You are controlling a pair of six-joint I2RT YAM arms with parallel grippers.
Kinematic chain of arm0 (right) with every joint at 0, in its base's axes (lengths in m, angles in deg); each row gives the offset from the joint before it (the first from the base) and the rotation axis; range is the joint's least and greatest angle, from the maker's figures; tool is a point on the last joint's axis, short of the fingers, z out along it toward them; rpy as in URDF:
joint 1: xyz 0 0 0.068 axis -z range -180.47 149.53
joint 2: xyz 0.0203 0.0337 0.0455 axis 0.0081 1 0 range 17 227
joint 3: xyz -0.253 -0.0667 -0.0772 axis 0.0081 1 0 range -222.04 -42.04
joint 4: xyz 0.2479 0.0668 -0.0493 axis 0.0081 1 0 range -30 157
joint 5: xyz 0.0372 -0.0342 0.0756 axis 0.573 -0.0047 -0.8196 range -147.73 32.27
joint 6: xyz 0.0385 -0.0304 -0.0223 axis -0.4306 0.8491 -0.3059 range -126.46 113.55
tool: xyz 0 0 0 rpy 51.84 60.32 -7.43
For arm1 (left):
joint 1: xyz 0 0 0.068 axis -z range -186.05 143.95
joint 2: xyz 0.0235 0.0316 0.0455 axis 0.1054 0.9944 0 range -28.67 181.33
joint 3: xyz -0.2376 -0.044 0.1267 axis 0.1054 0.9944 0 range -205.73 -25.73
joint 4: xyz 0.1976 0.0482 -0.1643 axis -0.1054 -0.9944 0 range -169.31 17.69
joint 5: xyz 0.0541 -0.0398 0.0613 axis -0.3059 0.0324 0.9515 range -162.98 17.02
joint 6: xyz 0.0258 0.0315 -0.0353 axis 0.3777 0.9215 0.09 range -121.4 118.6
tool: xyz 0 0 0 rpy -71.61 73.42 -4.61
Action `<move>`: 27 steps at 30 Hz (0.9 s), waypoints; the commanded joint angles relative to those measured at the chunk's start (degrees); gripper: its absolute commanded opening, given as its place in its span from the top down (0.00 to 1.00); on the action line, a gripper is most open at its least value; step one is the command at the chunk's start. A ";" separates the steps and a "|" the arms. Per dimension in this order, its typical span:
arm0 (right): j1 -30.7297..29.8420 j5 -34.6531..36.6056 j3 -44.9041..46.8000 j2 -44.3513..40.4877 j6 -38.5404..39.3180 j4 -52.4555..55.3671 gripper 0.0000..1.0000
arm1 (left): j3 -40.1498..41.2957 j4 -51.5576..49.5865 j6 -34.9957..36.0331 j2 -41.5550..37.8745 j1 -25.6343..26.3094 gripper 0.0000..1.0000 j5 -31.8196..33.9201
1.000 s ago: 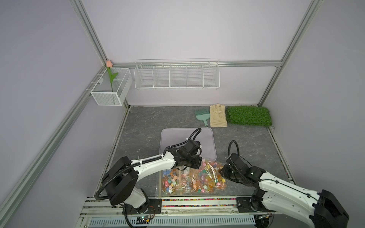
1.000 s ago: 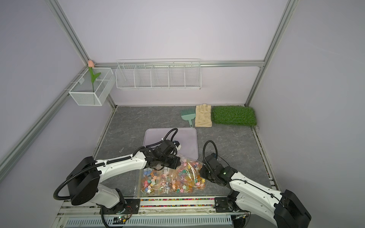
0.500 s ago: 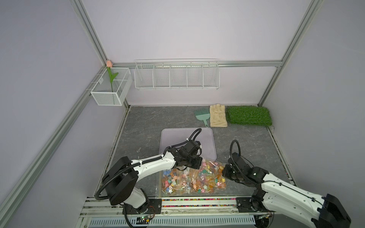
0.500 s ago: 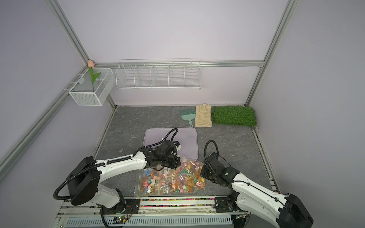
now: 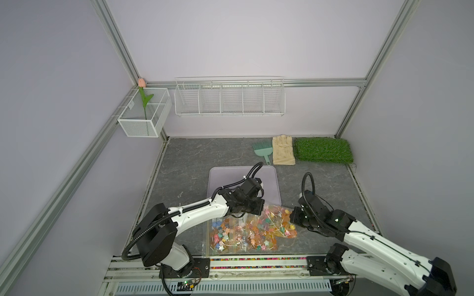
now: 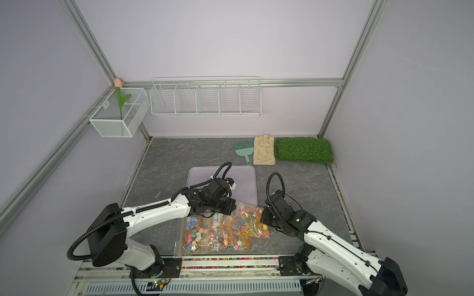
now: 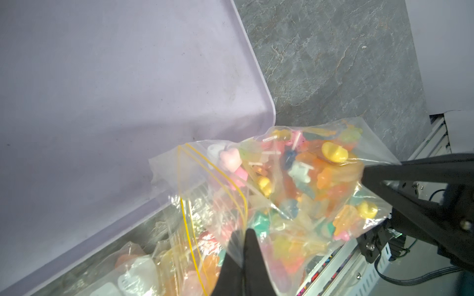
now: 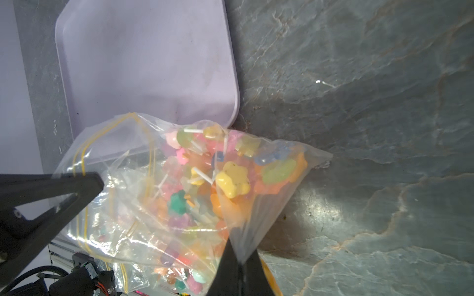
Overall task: Pour candies out of the ziploc bag
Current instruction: 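Pick up the ziploc bag, then pour the candies out of the ziploc bag onto the tray.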
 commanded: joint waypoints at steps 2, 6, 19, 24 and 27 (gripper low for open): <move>2.92 0.25 -3.84 2.32 3.21 1.37 0.94 | -3.18 -3.26 -0.58 -2.08 -0.57 1.00 4.74; 5.76 -2.23 -6.86 6.31 5.31 0.71 0.93 | -4.69 -5.45 -1.42 -3.20 -1.33 1.00 9.62; 10.83 -8.00 -18.46 18.60 10.49 -0.70 0.94 | -11.31 -6.26 1.37 -1.19 -5.96 1.00 9.77; 12.40 -10.52 -23.56 23.54 12.13 -1.39 0.93 | -13.66 -6.16 2.39 0.06 -7.84 1.00 9.63; 12.58 -11.76 -27.29 26.87 13.52 -0.87 0.94 | -14.45 -5.96 2.39 0.89 -9.02 1.00 9.34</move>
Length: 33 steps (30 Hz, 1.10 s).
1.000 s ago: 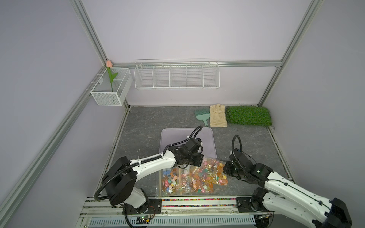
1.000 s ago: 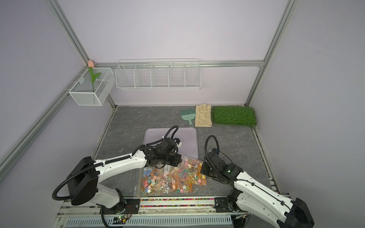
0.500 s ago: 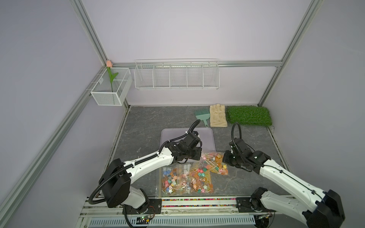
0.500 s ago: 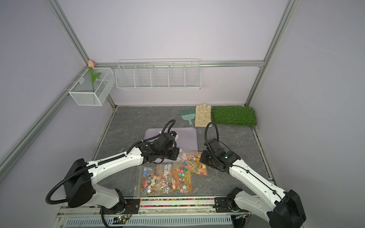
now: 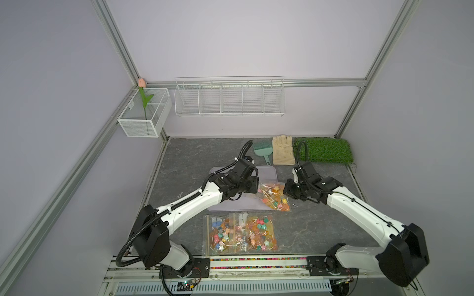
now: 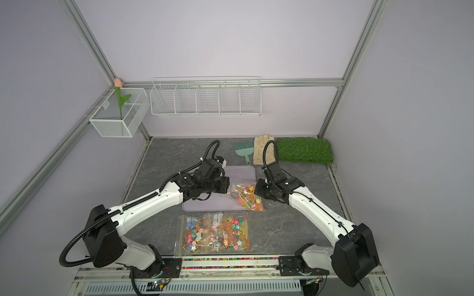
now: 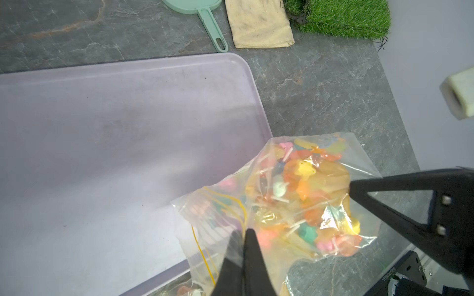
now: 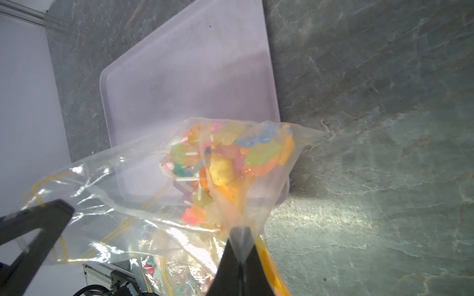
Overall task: Pour candies out of the ziploc bag
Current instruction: 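Pour the candies out of the ziploc bag onto the tray.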
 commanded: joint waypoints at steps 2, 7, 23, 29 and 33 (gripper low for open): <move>0.49 -2.67 -5.22 3.77 3.14 -0.98 0.93 | -2.48 -0.25 0.49 1.63 -2.00 1.00 0.86; 0.59 -4.98 -10.19 8.08 4.68 -0.56 0.93 | -1.42 1.04 -1.62 1.55 -5.32 1.00 -0.90; 0.59 -9.87 -19.00 16.63 6.92 -0.63 0.93 | 1.86 3.83 -3.46 2.39 -8.85 1.00 -3.13; 0.58 -11.37 -20.94 17.88 7.84 -1.15 0.93 | 3.05 4.27 -4.22 2.49 -9.64 1.00 -3.21; 0.45 -12.27 -22.13 18.43 8.57 -1.09 0.93 | 3.92 4.67 -4.99 2.43 -10.25 1.00 -3.12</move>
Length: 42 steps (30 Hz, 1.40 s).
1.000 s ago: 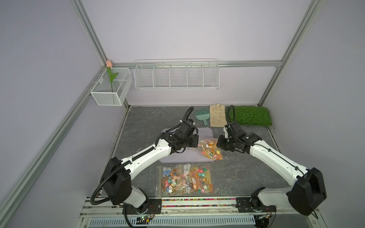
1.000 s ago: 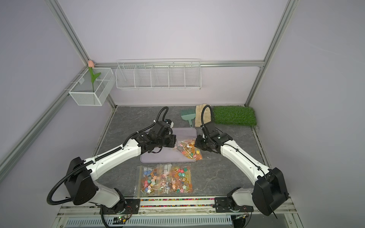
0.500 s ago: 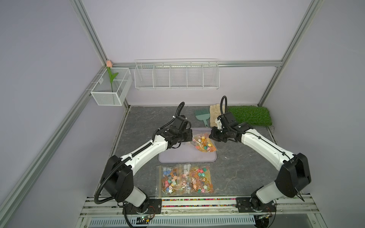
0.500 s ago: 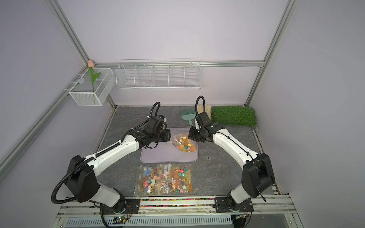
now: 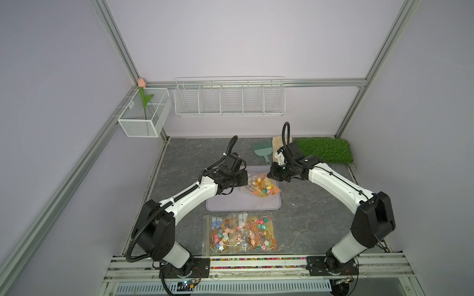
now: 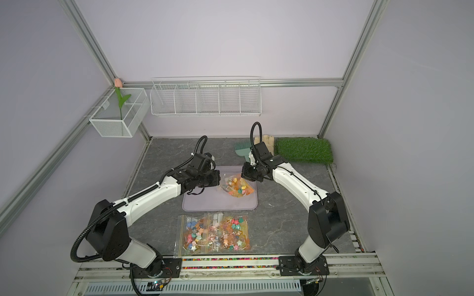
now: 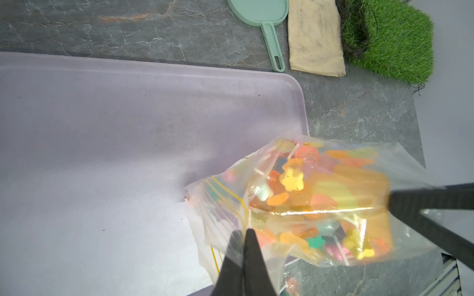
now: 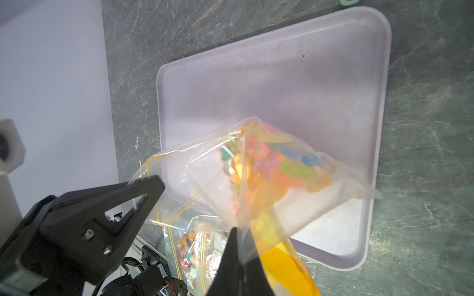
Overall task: Pour candies out of the ziploc bag
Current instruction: 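Pour the candies out of the ziploc bag onto the tray.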
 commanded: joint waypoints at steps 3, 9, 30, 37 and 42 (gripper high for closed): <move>0.25 -2.07 -2.84 0.68 1.96 -1.52 0.93 | 0.98 1.55 -1.84 -0.11 -0.82 1.00 0.19; 0.02 -2.64 -3.98 1.51 2.14 -1.32 0.93 | 1.64 1.75 -2.01 -0.20 -1.07 1.00 0.30; -0.17 -2.67 -7.99 3.41 3.09 1.22 0.93 | 2.57 2.41 -2.12 -0.47 -1.61 1.00 0.13; -0.16 -2.47 -9.76 3.63 3.72 2.47 0.93 | 2.98 2.57 -2.18 -0.53 -1.70 1.00 0.14; -0.18 -2.25 -10.48 3.69 3.99 2.90 0.93 | 3.01 2.65 -2.14 -0.55 -1.74 1.00 0.11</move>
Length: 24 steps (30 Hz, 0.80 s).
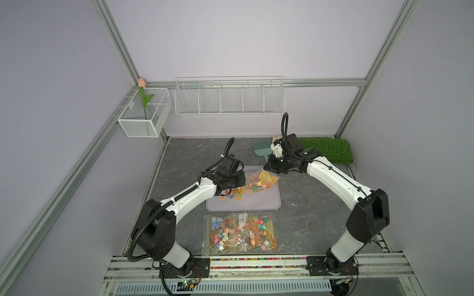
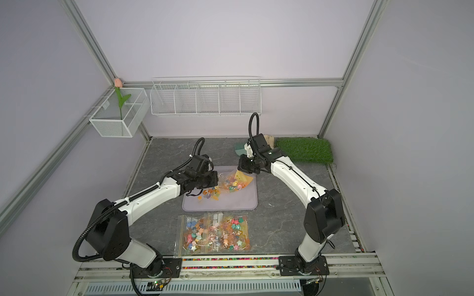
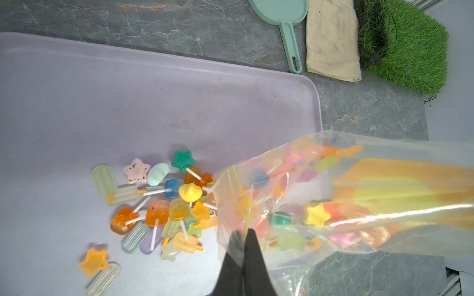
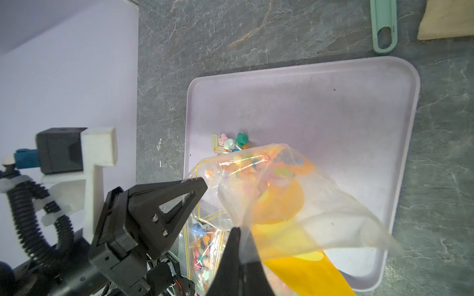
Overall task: Pour candies out of the ziploc bag
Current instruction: 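Pour the candies out of the ziploc bag onto the tray.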
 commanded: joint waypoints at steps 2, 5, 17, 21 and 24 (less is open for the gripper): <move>-0.05 -0.55 -2.23 0.68 1.28 0.60 0.93 | 0.34 0.90 -0.85 -0.44 -0.47 1.00 0.06; -0.05 -0.37 -2.75 0.87 1.57 0.90 0.93 | 0.34 1.17 -0.93 -0.20 -0.46 1.00 -0.08; 0.09 -0.47 -5.35 2.38 2.23 2.00 0.93 | 0.25 1.75 -1.11 0.24 -0.47 1.00 -0.20; 0.18 -0.45 -6.37 2.68 2.40 2.49 0.93 | 0.21 1.96 -1.20 0.31 -0.47 1.00 -0.22; 0.13 -0.37 -7.15 2.81 2.68 3.03 0.93 | 0.25 2.17 -1.34 0.37 -0.47 1.00 -0.51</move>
